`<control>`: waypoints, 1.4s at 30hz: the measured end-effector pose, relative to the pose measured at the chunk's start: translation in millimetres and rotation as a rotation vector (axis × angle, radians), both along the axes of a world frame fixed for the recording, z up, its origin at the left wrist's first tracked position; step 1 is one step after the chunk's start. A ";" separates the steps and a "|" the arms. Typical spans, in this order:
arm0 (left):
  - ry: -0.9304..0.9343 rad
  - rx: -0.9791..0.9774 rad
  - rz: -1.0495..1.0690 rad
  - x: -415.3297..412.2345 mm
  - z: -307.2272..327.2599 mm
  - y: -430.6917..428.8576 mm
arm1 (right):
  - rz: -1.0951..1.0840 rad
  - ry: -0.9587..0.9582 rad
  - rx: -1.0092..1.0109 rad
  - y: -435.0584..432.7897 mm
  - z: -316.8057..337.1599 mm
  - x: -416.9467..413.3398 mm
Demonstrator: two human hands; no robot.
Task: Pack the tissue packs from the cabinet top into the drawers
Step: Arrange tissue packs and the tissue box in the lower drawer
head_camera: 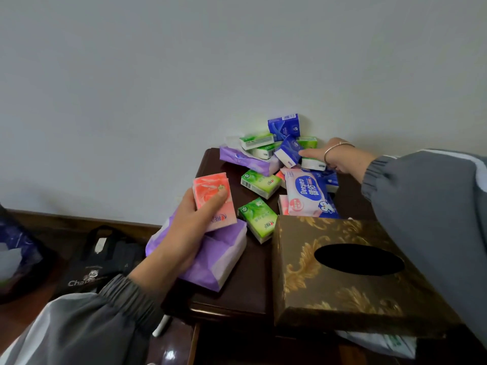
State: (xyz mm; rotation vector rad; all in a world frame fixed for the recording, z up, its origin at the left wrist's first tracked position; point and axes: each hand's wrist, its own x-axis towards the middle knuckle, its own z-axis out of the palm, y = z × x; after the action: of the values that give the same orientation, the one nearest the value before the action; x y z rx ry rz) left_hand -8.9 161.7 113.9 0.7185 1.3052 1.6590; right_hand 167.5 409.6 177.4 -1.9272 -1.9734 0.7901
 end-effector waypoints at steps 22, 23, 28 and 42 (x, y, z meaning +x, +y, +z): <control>-0.231 0.169 -0.043 -3.2 3.8 -6.8 | 0.695 0.213 -0.205 -66.0 63.4 -11.3; -0.250 0.174 -0.044 -3.4 4.4 -7.2 | 0.737 0.141 -0.243 -69.6 63.8 -18.7; -0.282 0.184 -0.048 -4.3 6.4 -9.5 | 0.752 -0.041 -0.149 -74.1 58.0 -54.4; -0.273 0.159 -0.006 -3.3 4.6 -8.8 | 0.879 -0.322 -0.091 -99.9 30.0 -51.6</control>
State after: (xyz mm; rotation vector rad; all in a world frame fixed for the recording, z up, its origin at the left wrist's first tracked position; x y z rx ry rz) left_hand -12.2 152.8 118.4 0.5629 0.9866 1.7995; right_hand 116.0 309.6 207.5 -1.2114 -3.0812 0.7797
